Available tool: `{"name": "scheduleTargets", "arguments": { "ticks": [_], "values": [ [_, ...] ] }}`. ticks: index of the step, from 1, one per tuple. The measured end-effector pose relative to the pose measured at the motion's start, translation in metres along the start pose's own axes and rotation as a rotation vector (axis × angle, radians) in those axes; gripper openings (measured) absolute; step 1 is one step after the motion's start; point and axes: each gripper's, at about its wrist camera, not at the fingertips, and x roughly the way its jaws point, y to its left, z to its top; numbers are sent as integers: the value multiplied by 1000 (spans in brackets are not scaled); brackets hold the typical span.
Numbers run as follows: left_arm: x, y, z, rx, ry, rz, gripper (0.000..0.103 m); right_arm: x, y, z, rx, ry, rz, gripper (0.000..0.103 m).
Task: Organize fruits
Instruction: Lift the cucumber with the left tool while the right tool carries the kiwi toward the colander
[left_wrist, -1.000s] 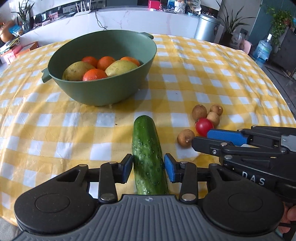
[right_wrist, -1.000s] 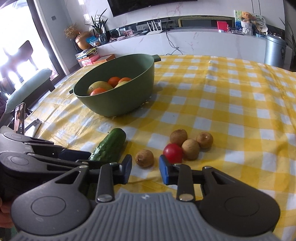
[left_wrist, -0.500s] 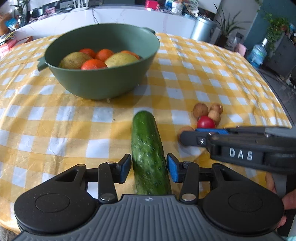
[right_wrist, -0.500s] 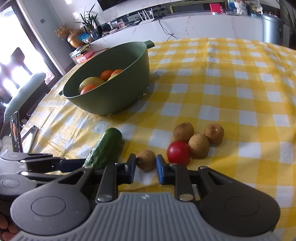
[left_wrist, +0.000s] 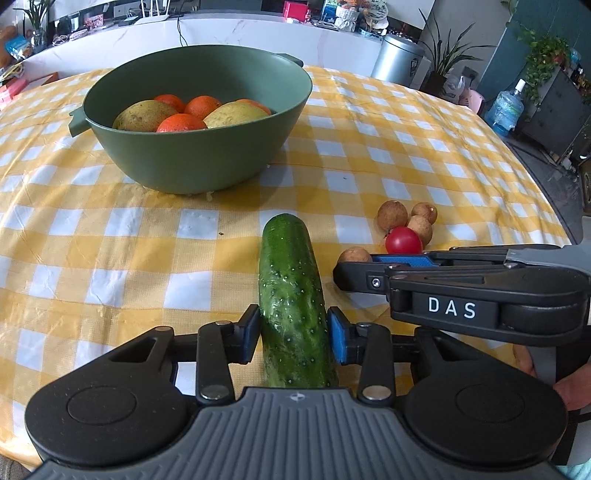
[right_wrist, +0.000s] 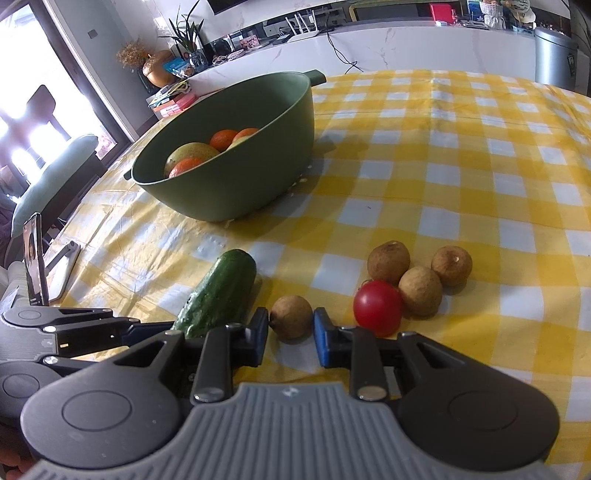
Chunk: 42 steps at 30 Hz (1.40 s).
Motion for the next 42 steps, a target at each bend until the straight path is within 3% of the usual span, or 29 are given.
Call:
{"name": "scheduleTargets", "arguments": {
  "ticks": [8,23,32,42],
  "values": [
    [-15,0,1,-6,-23,-6,42,-8,0,0,-1,-37,-4,22],
    [-70,-2,10,-10,-161,25,42,-39,6,-6,-20,-157,-4,23],
    [-106,0,54,72,-230,50,42,-72,21,6,-84,-228,31,22],
    [-93,3,111,248,-177,162,42,-74,42,70,-195,-244,48,22]
  ]
}}
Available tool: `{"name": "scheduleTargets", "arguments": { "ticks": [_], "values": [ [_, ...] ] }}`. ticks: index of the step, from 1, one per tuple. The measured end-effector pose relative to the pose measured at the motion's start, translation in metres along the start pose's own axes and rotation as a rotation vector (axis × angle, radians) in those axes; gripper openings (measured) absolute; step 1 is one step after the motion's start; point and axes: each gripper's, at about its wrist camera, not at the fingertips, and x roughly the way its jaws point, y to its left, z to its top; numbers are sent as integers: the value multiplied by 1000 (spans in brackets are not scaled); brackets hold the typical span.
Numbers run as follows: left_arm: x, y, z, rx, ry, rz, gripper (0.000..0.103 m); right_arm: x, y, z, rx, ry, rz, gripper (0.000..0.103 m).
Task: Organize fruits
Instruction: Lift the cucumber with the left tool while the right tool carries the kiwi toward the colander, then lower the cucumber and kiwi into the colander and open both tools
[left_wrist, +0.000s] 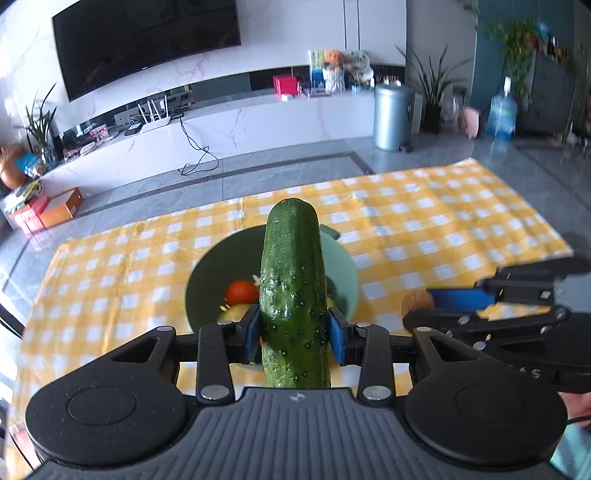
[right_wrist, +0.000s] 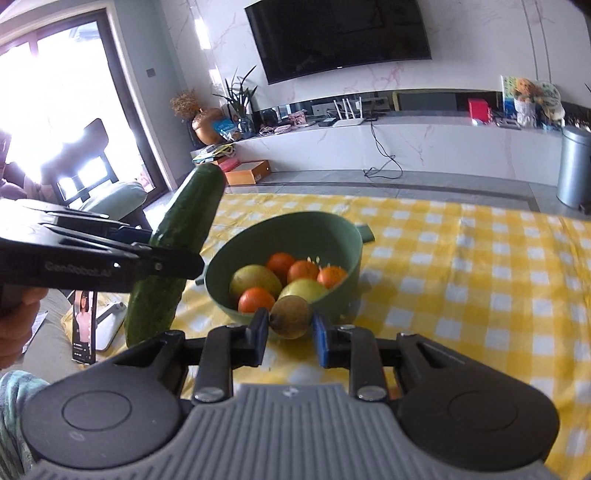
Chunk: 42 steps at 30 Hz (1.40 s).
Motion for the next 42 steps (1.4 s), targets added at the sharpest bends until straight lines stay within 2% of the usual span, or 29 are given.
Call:
{"name": "scheduleTargets", "arguments": {
  "ticks": [5,10,16,22,26,34,38,42],
  "values": [
    [31,8,17,64,64,43,42,27,4,23,-73,37,0,22],
    [62,13,33,172,101,92,42,60,0,38,-117,94,-14,22],
    [100,8,41,356,165,132,42,93,-5,49,-161,145,-31,22],
    [132,11,41,446,242,126,42,114,-8,57,-198,180,-32,22],
    [143,14,41,458,266,115,42,126,-10,58,-206,208,-28,22],
    [154,20,35,426,291,83,42,145,-17,56,-175,242,-28,22],
    [158,21,32,406,292,89,42,153,-20,55,-167,259,-37,22],
    [158,29,33,345,295,87,48,159,-25,54,-146,268,-42,22]
  ]
}}
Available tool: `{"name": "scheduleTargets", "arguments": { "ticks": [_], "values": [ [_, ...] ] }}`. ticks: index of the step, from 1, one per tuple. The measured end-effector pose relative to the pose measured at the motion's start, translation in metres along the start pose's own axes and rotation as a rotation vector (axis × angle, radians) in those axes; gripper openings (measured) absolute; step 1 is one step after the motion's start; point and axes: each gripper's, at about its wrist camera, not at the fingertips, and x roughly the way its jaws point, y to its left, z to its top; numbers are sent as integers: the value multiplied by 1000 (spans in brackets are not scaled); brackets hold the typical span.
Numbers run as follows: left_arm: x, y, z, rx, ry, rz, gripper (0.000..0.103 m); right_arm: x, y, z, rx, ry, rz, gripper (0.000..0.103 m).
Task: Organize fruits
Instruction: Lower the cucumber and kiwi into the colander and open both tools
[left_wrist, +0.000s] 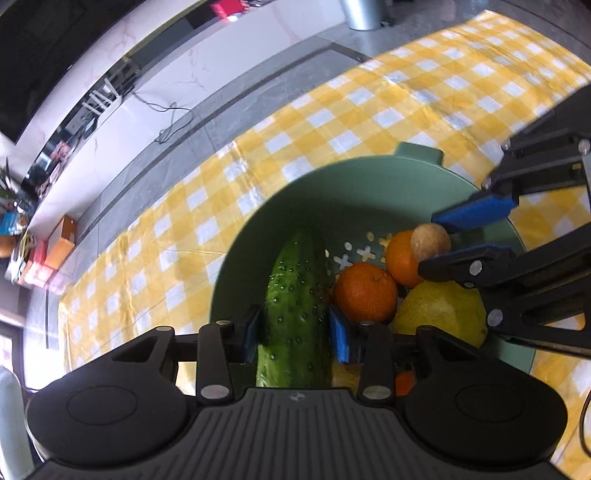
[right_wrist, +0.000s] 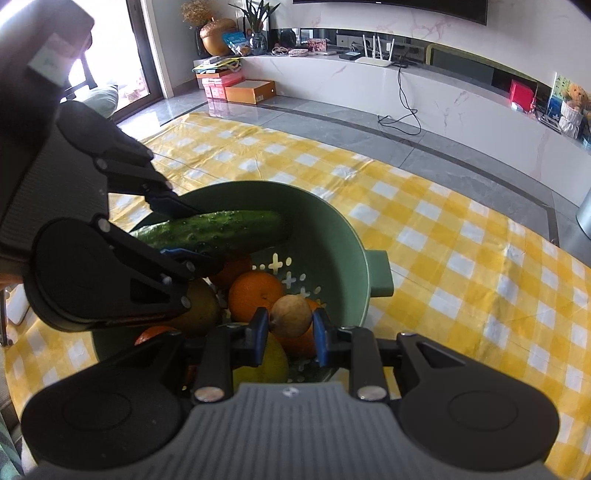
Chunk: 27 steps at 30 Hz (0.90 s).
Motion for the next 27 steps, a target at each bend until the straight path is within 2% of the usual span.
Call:
{"name": "scheduleTargets", "arguments": {
  "ticks": [11,13,15,23,27],
  "values": [
    [-19,10,-13,-77,-33,-37,58,1,-7,3,99,-23,35,24],
    [-26,10,-15,-81,-49,-37,58,-2,-6,3,102,-27,29,32],
    [-34,10,-17,-87,-66,-43,58,-6,-4,3,99,-31,24,32],
    [-76,4,-27,-105,-159,-50,62,-42,1,1,97,-76,6,34],
    [-101,-3,-35,-127,-216,-46,62,-70,1,-6,127,-120,-6,41]
  ]
}}
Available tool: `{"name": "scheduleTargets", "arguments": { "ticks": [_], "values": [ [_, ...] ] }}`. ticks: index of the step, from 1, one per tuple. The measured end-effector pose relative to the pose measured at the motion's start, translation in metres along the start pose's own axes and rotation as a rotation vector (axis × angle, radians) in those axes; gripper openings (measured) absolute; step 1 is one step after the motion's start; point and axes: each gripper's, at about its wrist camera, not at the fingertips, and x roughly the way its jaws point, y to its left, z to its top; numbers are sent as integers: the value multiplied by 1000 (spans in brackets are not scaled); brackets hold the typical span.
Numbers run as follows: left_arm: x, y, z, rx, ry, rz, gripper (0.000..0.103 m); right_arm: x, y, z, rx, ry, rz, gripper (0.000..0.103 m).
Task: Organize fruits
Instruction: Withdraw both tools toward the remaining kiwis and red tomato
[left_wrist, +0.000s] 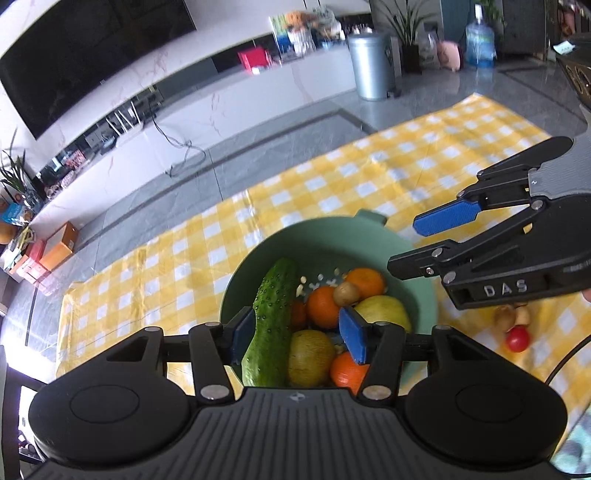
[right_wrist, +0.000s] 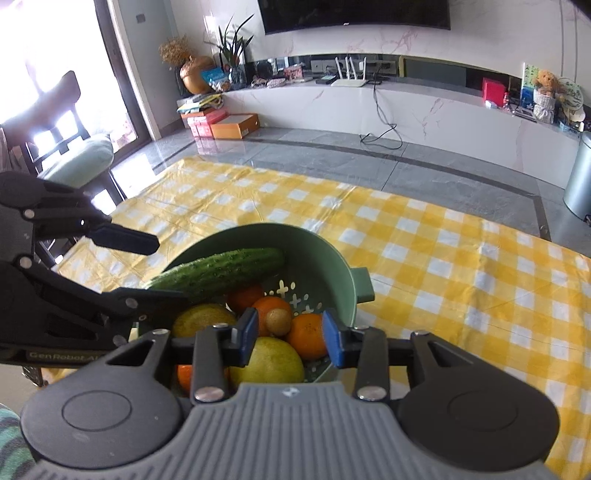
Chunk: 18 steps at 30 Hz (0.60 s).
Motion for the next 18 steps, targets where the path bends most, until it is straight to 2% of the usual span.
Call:
{"name": "scheduleTargets", "arguments": {
  "ticks": [5,7,10,14,18],
  "values": [
    [-33,-15,-6,-38,-84,-9,62,-38,-6,-11,56,-58,-14,43],
    [-45,-23,-9,-57,-115,-17,62,-53,-8,-19,64,-84,-23,49],
    [-59,-38,-16,-78,-162,-38,62,-74,-9,-35,66,-118,-62,51],
    [-69,-63,-27,-99,-212,-71,62,-99,-13,-61,81,-159,-111,53],
    [-69,-89,-39,-118,-228,-109,62,-114,-20,-92,147,-171,-162,54]
  ]
}}
